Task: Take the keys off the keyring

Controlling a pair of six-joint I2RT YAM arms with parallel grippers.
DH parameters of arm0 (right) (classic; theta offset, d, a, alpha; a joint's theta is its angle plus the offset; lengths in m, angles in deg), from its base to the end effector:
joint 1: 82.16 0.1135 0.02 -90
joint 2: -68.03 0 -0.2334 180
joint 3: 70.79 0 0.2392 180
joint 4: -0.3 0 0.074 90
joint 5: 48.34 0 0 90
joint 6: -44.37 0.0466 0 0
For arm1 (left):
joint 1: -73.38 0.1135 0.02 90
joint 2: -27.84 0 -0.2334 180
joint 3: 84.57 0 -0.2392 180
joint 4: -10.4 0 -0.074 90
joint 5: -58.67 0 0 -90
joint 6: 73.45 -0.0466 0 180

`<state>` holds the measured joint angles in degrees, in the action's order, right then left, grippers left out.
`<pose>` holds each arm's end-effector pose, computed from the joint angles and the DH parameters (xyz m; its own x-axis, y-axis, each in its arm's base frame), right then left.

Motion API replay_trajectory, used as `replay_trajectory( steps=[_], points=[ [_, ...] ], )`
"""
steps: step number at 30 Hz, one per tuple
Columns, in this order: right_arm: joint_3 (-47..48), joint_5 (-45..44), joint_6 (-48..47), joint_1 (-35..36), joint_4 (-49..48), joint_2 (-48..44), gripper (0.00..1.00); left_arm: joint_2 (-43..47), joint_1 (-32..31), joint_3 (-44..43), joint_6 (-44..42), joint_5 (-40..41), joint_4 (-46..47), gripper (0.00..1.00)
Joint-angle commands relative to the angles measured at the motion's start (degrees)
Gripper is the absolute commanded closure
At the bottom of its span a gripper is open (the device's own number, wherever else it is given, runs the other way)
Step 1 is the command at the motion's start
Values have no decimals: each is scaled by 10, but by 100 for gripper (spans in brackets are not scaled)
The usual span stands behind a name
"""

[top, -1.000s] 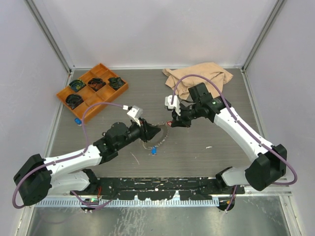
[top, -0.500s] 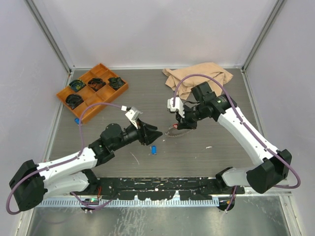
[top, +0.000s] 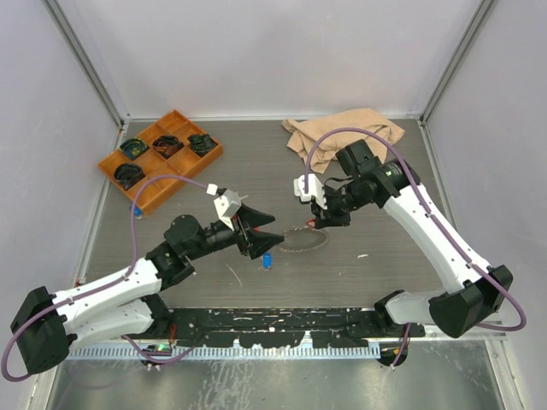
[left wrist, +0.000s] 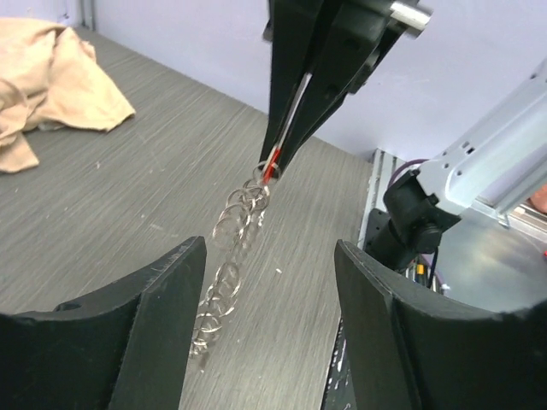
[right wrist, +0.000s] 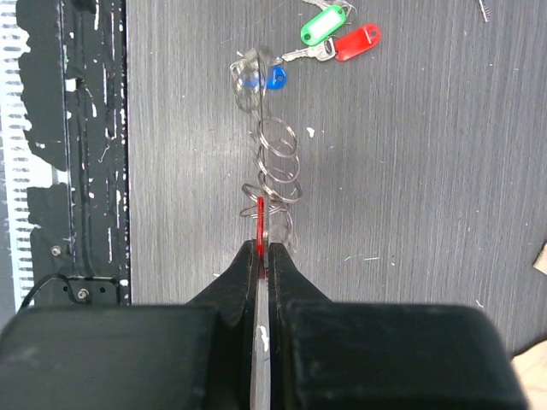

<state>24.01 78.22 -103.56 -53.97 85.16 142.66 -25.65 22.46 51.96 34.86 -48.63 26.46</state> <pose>0.1899 0.1333 0.3203 0.0887 -0.7247 -0.6833 -0.9958 -0.0499 -0.0764 0.1371 -0.1908 0.2719 -0.2284 -0.1945 -0.9539 0.9015 0.3278 -0.2827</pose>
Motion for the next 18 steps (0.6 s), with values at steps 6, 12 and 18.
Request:
replay_trajectory(
  steps=[6, 12, 18],
  points=[
    [23, 57, -9, -20, 13, 20, 99, -19, 2, -51, 49, -39, 49, 37],
    [28, 77, -15, -27, 22, 37, 99, -42, 1, -37, 157, 2, 79, 42],
    [37, 96, -21, -35, 35, 46, 99, -63, 2, -84, 188, 20, -30, 51]
  ],
)
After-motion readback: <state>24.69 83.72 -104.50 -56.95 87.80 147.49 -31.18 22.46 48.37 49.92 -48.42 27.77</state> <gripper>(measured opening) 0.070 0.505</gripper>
